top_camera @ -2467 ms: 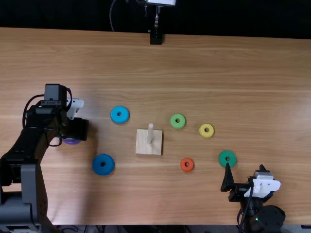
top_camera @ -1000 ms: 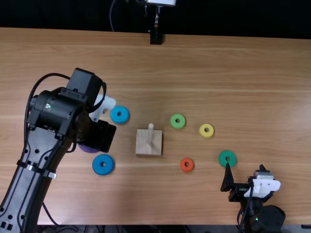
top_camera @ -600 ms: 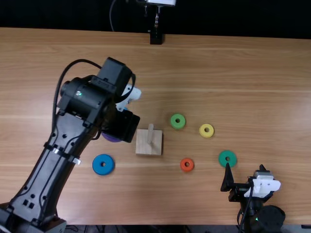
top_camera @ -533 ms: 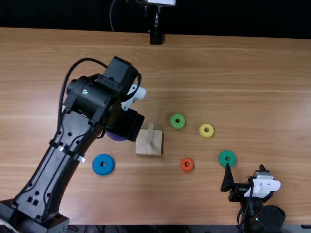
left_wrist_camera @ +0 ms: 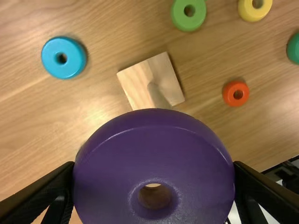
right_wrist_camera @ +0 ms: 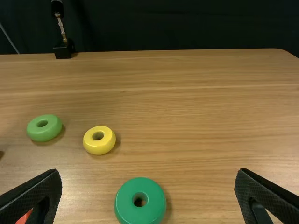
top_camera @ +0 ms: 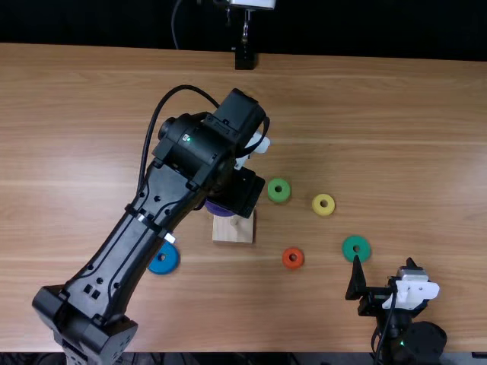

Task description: Build the Hanoi tower: stack the rings onto the peg from bottom to top in this color order: purple, dark blue, light blue, dark green, light green, yellow, orange.

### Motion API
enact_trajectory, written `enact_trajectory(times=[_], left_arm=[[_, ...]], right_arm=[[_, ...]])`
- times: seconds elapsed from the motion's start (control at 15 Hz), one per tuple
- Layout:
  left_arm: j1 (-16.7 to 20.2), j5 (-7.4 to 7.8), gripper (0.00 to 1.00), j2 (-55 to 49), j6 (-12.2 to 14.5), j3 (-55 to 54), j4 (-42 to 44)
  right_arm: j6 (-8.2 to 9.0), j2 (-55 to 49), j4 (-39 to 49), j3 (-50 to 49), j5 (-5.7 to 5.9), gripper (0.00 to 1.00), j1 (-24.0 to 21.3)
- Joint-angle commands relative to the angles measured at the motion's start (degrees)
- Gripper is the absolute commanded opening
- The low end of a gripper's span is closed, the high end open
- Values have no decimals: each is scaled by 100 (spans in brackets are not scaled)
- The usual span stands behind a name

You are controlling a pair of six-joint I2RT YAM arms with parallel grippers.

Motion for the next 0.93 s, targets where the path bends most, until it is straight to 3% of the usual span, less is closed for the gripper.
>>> enact_trajectory(times=[0.0,0.87], left_arm=[[-79,60,0,184,-96,204,24],[-237,70,0,676,-96,538,66]], right_arm=[[-10,-73,-399,-473,11,100,-51],[-10,-73,-399,-473,11,100,-51]])
